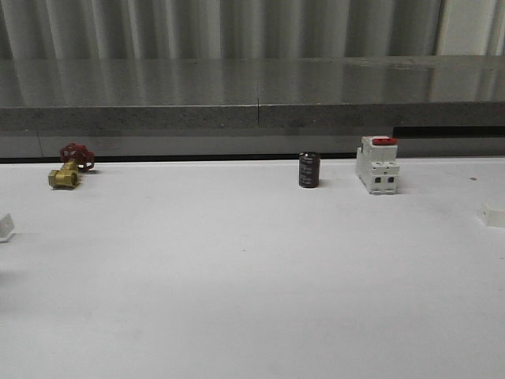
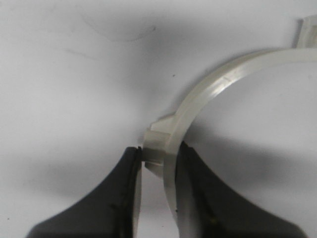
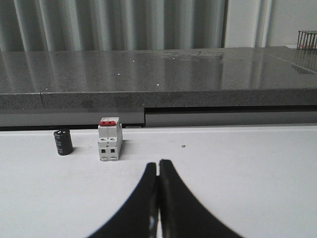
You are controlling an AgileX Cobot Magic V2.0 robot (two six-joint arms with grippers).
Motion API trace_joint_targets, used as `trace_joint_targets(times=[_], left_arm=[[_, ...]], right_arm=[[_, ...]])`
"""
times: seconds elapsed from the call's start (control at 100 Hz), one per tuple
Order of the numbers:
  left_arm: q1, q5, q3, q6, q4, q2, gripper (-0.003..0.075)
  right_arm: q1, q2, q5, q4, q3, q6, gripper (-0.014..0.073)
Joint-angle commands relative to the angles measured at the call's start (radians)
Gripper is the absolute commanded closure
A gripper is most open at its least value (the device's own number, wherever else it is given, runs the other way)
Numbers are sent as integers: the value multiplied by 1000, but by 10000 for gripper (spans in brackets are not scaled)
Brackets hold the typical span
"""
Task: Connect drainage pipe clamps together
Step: 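Lower the held clamp half onto the table with the left gripper, then open the left gripper and lift it away from the clamp half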
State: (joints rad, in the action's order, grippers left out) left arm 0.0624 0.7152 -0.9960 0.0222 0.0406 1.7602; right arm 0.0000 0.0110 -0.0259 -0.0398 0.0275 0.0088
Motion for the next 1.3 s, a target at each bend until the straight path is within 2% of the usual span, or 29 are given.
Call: trace_joint_targets(times=[0.0,0.25,0.53,0.87,0.95,1.07,1.13,1.19,1.29], left_arm=[[-38,-30,-32,9,43,-69,741],[-203,-11,-142,9,144,-70,741],[-392,7,-286,114,165,30,741],[-528,61,-433,143,170,187,734],[-536,74,-448,143,170,198,664],[-536,76,-454,137,176,200,479],[-536,72,-461,137,176,200,415],[-536,71,-468,137,176,198,395],[-536,68,-480,137,176,185,402]], right_arm=[[-5,19,77,4,-17,-9,659],[-5,19,77,4,-17,-9,659],[-5,19,77,4,-17,-9,659],[-5,19,77,4,-17,-9,659],[-5,19,77,4,-17,-9,659],[-5,19,77,4,-17,-9,659],[-5,19,77,4,-17,-9,659],[-5,19,77,4,-17,-9,659],[-5,19,77,4,-17,-9,659]])
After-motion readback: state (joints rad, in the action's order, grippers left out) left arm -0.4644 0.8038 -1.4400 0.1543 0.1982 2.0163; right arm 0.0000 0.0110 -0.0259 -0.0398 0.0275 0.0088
